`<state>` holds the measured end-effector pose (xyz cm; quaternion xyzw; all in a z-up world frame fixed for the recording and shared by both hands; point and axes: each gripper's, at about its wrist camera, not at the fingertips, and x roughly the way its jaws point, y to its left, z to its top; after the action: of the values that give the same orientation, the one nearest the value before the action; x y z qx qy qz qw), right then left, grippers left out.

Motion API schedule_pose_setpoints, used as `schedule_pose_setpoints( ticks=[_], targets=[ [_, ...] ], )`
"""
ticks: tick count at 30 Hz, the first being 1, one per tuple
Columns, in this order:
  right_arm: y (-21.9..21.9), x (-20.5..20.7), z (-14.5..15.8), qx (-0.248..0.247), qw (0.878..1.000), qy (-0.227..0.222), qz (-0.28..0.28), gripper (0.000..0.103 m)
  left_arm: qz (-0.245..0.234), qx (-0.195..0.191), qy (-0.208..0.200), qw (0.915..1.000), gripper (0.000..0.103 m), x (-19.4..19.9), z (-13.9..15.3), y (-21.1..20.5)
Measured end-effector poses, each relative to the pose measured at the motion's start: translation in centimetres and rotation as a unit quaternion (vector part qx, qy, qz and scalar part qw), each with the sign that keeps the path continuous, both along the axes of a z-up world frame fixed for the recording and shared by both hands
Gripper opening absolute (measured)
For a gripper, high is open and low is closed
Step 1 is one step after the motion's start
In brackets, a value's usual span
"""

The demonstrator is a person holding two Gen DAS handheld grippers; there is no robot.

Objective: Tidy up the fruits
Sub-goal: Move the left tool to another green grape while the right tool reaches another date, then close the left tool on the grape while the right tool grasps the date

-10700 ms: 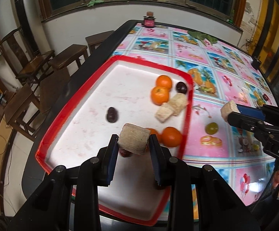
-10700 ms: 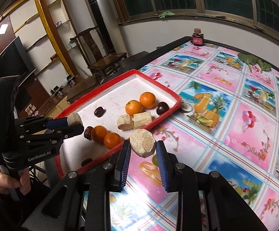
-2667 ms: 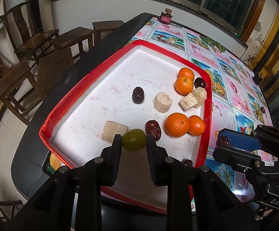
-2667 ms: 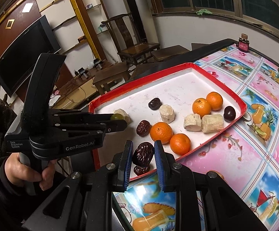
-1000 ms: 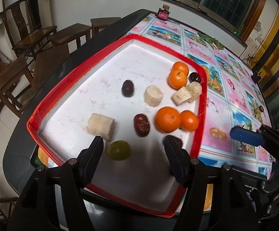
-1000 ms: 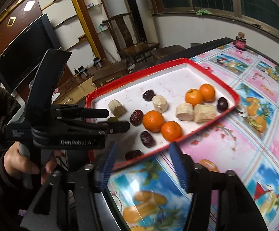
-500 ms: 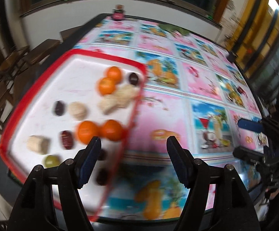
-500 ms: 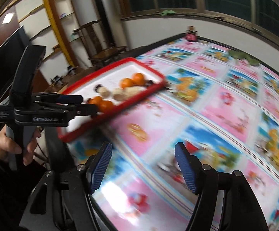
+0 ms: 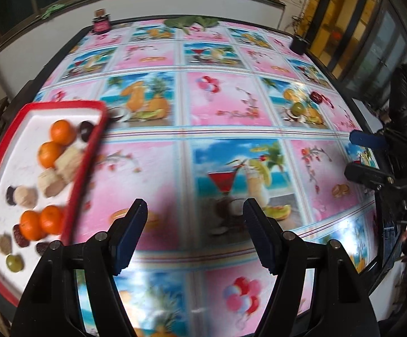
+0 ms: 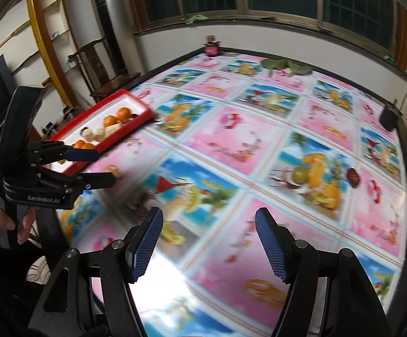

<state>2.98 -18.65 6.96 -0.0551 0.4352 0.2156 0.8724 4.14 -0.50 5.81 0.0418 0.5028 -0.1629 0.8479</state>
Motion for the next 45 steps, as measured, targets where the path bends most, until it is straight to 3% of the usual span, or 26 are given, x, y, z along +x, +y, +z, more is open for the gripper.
schedule_pose_setpoints(
  ticks=[12, 21, 26, 28, 30, 33, 35, 37, 45],
  targets=[
    [-8.0, 3.7, -2.1, -0.018, 0.999, 0.004, -0.044, 0.07, -0.055, -0.016, 0.01, 0.9983, 0.07, 3.3, -1.9, -8.5],
    [-14.0, 8.1, -4.1, -0.044, 0.994, 0.012, -0.095, 0.07, -0.134, 0.0, -0.015, 0.9908, 0.069, 7.4, -2.4, -18.8],
    [-15.4, 11.1, -4.7, -0.031, 0.994, 0.011, -0.108, 0.07, -0.128, 0.008, -0.015, 0.9917, 0.059, 10.0, -3.7, -21.2],
    [-15.6, 12.4, -5.3, -0.031, 0.994, 0.014, -0.109, 0.07, -0.126, 0.011, -0.014, 0.9919, 0.052, 10.6, -4.1, -21.6],
    [-15.5, 13.4, -5.9, -0.031, 0.994, 0.015, -0.1, 0.067, -0.125, 0.022, -0.02, 0.9917, 0.037, 11.0, -4.5, -22.0],
    [-14.6, 14.9, -6.7, -0.044, 0.995, 0.022, -0.086, 0.054, -0.127, 0.024, -0.023, 0.9914, 0.02, 11.4, -4.4, -22.2],
    [-13.9, 15.4, -7.0, -0.063, 0.995, 0.014, -0.082, 0.045, -0.128, 0.016, -0.017, 0.9916, 0.02, 11.6, -4.4, -21.8],
    [-13.2, 15.6, -6.8, -0.069, 0.994, 0.012, -0.08, 0.023, -0.126, 0.016, -0.015, 0.9918, 0.02, 11.3, -4.4, -21.2],
    [-11.7, 13.1, -5.4, -0.052, 0.994, 0.01, -0.095, 0.023, -0.112, -0.022, 0.006, 0.9934, 0.02, 8.4, -4.0, -14.9]
  ],
)
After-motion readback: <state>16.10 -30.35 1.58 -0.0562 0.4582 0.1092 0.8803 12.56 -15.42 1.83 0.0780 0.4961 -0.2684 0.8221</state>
